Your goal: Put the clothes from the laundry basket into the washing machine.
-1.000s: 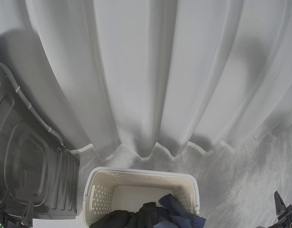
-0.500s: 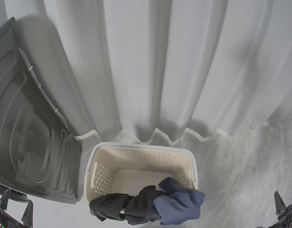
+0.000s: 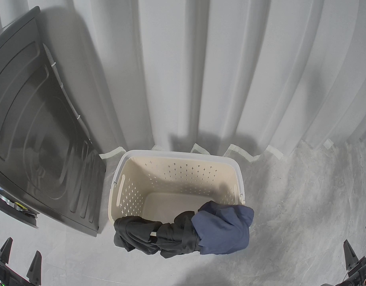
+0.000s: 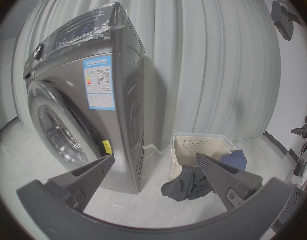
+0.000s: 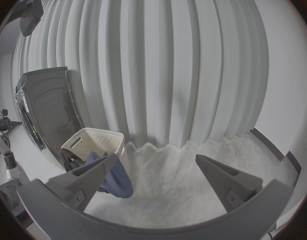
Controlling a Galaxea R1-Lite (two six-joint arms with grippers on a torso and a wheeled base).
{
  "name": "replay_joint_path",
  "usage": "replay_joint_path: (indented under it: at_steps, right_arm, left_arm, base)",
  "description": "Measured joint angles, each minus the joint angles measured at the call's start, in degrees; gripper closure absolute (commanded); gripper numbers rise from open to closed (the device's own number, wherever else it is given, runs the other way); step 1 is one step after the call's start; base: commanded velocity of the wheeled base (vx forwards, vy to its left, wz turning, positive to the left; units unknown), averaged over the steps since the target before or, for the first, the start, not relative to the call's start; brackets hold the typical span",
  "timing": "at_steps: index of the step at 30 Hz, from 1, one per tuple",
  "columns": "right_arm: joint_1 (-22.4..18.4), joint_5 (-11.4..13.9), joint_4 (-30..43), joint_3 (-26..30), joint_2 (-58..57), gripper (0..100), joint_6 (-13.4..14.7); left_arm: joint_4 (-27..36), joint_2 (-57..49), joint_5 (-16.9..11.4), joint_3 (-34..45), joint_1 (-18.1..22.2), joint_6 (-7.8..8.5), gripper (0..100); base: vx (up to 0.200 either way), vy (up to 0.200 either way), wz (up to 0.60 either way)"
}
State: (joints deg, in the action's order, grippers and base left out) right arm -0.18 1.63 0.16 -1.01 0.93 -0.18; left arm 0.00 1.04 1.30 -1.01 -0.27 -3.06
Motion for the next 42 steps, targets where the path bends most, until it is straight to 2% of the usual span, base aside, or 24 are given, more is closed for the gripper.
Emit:
replay_joint_path:
  at_steps: [15, 21, 42]
  right_arm:
    - [0.1, 0.0, 0.0, 0.0, 0.0, 0, 0.0]
    - [0.2, 0.0, 0.0, 0.0, 0.0, 0, 0.0]
    - [0.1, 0.0, 0.0, 0.0, 0.0, 0, 0.0]
  left_arm:
    - [0.0, 0.0, 0.0, 0.0, 0.0, 0.00, 0]
    - [0.0, 0.0, -0.1, 0.0, 0.0, 0.00, 0]
    - [0.0, 0.0, -0.1, 0.0, 0.0, 0.00, 0]
  base:
    - [-0.200, 0.000, 0.00]
    - [0.000, 0.000, 0.00]
    - [0.000, 0.200, 0.00]
